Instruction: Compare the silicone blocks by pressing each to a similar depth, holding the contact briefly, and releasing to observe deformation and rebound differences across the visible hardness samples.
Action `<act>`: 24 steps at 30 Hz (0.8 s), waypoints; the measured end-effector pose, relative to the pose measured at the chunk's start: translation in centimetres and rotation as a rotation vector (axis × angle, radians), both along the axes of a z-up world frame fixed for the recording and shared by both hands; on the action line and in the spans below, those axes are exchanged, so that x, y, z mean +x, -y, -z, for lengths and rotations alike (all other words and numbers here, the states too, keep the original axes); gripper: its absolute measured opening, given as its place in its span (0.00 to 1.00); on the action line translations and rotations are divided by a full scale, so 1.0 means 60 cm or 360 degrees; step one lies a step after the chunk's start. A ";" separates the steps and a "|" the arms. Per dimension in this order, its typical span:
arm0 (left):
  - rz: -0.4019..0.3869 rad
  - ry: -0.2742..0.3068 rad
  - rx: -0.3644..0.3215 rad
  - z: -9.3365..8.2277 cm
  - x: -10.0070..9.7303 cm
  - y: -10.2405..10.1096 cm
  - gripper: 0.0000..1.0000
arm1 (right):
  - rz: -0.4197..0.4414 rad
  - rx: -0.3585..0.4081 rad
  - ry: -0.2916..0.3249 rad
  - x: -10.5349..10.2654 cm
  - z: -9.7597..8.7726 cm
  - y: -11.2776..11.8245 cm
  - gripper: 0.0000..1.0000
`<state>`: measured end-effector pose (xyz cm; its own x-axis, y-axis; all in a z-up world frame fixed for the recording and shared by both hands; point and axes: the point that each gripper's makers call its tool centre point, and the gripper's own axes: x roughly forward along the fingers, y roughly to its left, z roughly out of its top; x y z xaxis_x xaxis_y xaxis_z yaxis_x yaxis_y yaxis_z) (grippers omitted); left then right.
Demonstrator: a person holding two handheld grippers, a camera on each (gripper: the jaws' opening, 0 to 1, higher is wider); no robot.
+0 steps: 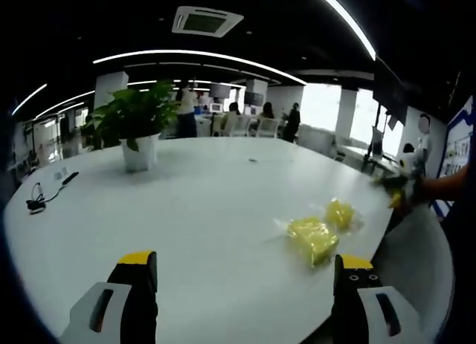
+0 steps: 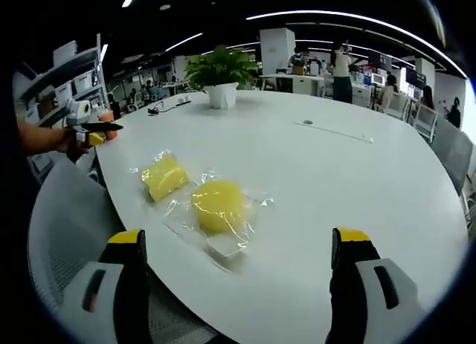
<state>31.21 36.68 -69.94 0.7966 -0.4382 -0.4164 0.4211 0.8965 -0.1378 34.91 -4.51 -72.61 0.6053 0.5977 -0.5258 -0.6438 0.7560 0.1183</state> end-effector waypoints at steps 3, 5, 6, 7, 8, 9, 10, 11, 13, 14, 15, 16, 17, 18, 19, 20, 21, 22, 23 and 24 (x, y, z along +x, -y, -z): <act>0.0008 -0.0051 -0.0020 0.007 -0.012 0.007 1.00 | 0.0045 0.0032 -0.0011 -0.001 -0.009 0.006 0.97; 0.0002 -0.0036 -0.0048 0.004 -0.013 0.009 1.00 | 0.0044 0.0022 0.0010 -0.005 -0.010 0.009 0.97; -0.0009 -0.0023 -0.0058 0.001 -0.010 0.008 1.00 | 0.0041 0.0018 0.0007 -0.006 -0.003 0.011 0.97; -0.0015 -0.0012 -0.0063 0.000 -0.008 0.006 1.00 | 0.0039 0.0022 0.0007 -0.008 0.001 0.011 0.97; -0.0019 -0.0011 -0.0068 -0.001 -0.006 0.004 1.00 | 0.0043 0.0027 0.0004 -0.008 0.005 0.012 0.97; -0.0025 -0.0032 -0.0075 0.000 -0.006 0.003 1.00 | 0.0063 0.0031 -0.0023 -0.011 0.013 0.014 0.97; -0.0029 -0.0042 -0.0081 -0.002 -0.007 0.002 1.00 | 0.0079 0.0074 -0.0036 -0.013 0.009 0.009 0.97; -0.0034 -0.0035 -0.0098 -0.007 -0.007 0.003 1.00 | 0.0084 0.0090 -0.0022 -0.014 0.002 0.007 0.97; -0.0021 -0.0025 -0.0119 -0.011 -0.007 0.008 1.00 | 0.0084 0.0041 0.0001 -0.014 -0.003 0.009 0.97; -0.0001 -0.0030 -0.0109 -0.009 -0.007 0.012 1.00 | 0.0075 0.0043 0.0008 -0.014 -0.006 0.007 0.97; 0.0006 -0.0030 -0.0106 -0.007 -0.005 0.013 1.00 | 0.0069 0.0056 0.0013 -0.014 -0.008 0.007 0.97; 0.0019 -0.0038 -0.0117 -0.007 -0.003 0.017 1.00 | 0.0072 0.0061 0.0007 -0.013 -0.006 0.008 0.97; 0.0027 -0.0047 -0.0123 -0.007 -0.001 0.019 1.00 | 0.0075 0.0063 0.0002 -0.013 -0.005 0.008 0.97; 0.0030 -0.0049 -0.0123 -0.010 0.002 0.022 1.00 | 0.0078 0.0072 0.0003 -0.011 -0.006 0.008 0.97; 0.0035 -0.0045 -0.0124 -0.015 0.002 0.026 1.00 | 0.0079 0.0079 0.0008 -0.011 -0.008 0.006 0.97; 0.0043 -0.0044 -0.0133 -0.020 0.004 0.029 1.00 | 0.0077 0.0079 0.0011 -0.011 -0.010 0.003 0.97; 0.0045 -0.0044 -0.0133 -0.022 0.005 0.030 1.00 | 0.0073 0.0076 0.0013 -0.011 -0.011 0.001 0.97; 0.0048 -0.0036 -0.0129 -0.027 0.007 0.030 1.00 | 0.0070 0.0074 0.0014 -0.010 -0.012 0.000 0.97; 0.0047 -0.0034 -0.0127 -0.028 0.008 0.028 1.00 | 0.0070 0.0078 0.0019 -0.009 -0.014 -0.001 0.97; 0.0045 -0.0032 -0.0127 -0.030 0.011 0.025 1.00 | 0.0072 0.0083 0.0022 -0.008 -0.017 -0.003 0.97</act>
<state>31.87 35.16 -68.14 0.7753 -0.4927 -0.3952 0.4423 0.8702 -0.2172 34.42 -4.34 -71.60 0.6393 0.5958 -0.4861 -0.6110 0.7774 0.1494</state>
